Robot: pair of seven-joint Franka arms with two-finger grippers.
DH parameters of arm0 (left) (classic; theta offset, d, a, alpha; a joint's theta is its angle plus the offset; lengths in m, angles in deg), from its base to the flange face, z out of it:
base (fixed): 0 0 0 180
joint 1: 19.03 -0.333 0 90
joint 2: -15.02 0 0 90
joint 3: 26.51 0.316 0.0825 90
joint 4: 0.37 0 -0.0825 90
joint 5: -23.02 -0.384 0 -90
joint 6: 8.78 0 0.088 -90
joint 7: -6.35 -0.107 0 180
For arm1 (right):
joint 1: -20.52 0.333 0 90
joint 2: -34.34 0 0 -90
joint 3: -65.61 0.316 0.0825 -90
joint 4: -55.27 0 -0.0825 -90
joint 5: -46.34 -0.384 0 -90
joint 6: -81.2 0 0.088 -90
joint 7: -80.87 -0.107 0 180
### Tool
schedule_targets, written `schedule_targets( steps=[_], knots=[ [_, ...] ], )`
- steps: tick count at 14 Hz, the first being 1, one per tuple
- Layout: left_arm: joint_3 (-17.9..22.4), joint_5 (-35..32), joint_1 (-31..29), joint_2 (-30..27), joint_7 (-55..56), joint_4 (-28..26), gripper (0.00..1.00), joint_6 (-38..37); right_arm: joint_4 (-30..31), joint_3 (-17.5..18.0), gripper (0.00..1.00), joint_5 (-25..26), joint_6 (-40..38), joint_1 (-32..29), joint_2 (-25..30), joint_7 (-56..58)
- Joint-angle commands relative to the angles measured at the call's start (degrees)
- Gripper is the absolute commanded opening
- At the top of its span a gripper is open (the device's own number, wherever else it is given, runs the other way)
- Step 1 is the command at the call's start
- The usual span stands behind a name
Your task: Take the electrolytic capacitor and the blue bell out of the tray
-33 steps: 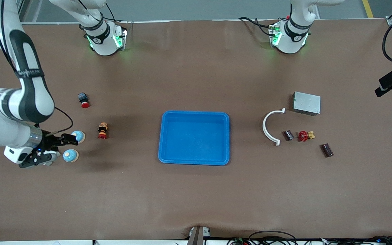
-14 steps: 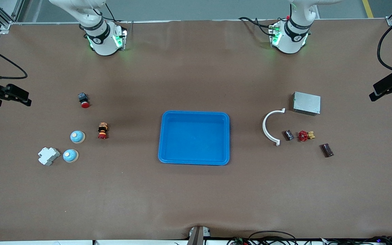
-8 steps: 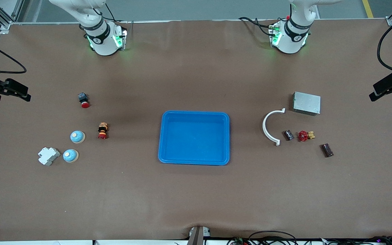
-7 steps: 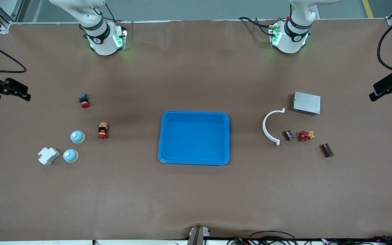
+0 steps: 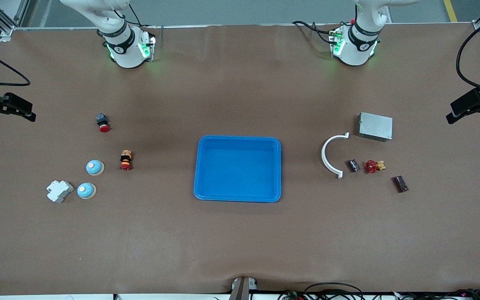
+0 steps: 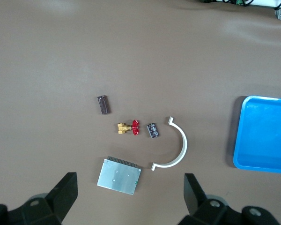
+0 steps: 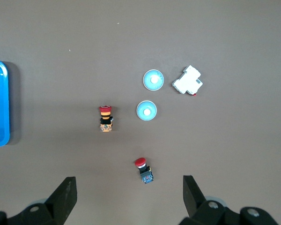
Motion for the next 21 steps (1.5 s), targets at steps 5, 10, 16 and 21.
schedule_targets(
  steps=[5, 10, 16, 21],
  knots=[
    [0.1, -0.1, -0.3, -1.0, -0.9, -0.2, 1.0, 0.0, 1.0, -0.3, 1.0, -1.7, -1.2, -0.5, 2.4, 0.8],
    [-1.8, -0.4, -0.3, -0.6, -0.5, -0.3, 1.0, 0.1, 1.0, -0.1, 1.0, -2.0, -3.0, -1.0, 4.6, 0.8],
    [-1.8, -0.3, -0.6, 1.0, -1.0, -0.5, 1.0, 0.2, 0.5, -0.3, 1.0, -3.9, -5.6, -1.1, 5.7, 0.6],
    [-1.8, -0.5, -0.7, -0.1, -1.9, -4.4, 1.0, 3.0, 0.6, -0.4, 1.0, -3.9, -5.6, -0.3, 6.0, -0.3]
  ],
)
